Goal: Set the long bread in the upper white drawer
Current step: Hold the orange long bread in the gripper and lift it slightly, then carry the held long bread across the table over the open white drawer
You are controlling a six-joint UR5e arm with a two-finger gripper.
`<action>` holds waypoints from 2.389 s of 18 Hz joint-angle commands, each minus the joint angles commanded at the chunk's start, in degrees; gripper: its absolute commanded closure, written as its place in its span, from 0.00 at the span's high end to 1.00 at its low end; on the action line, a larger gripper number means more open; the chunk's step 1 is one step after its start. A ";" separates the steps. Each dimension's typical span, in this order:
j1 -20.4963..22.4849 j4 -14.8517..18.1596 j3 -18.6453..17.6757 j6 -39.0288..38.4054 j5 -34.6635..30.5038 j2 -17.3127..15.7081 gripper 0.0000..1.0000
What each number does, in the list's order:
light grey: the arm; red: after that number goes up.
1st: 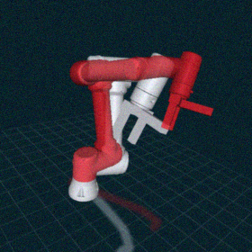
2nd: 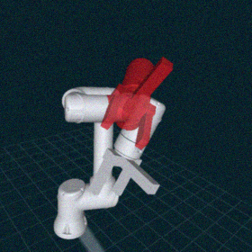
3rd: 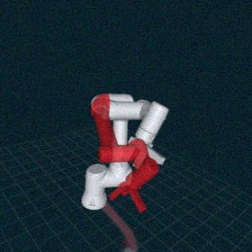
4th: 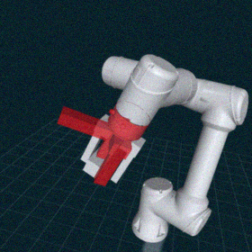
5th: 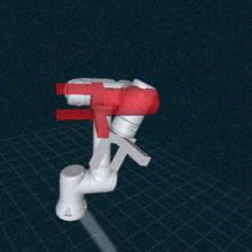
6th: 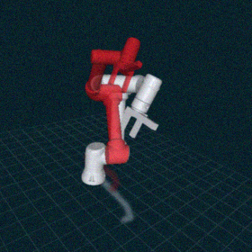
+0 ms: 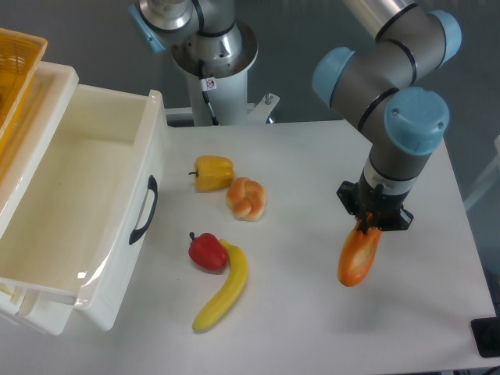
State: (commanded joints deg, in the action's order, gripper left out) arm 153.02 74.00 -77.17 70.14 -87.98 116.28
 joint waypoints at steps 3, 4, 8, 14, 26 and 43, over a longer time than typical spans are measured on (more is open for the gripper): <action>0.00 0.00 0.09 0.00 0.00 0.00 0.00; -0.09 0.00 0.09 0.00 0.00 0.00 0.00; -0.09 0.44 0.00 -0.09 -0.09 -0.70 0.00; -0.18 5.43 0.00 -1.58 0.17 -4.56 0.00; -8.43 9.14 0.62 -20.55 8.69 -14.49 0.00; -27.24 10.46 0.44 -49.21 13.97 -23.47 0.00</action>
State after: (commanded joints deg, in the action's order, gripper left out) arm 125.78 84.46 -76.73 20.93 -74.00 92.81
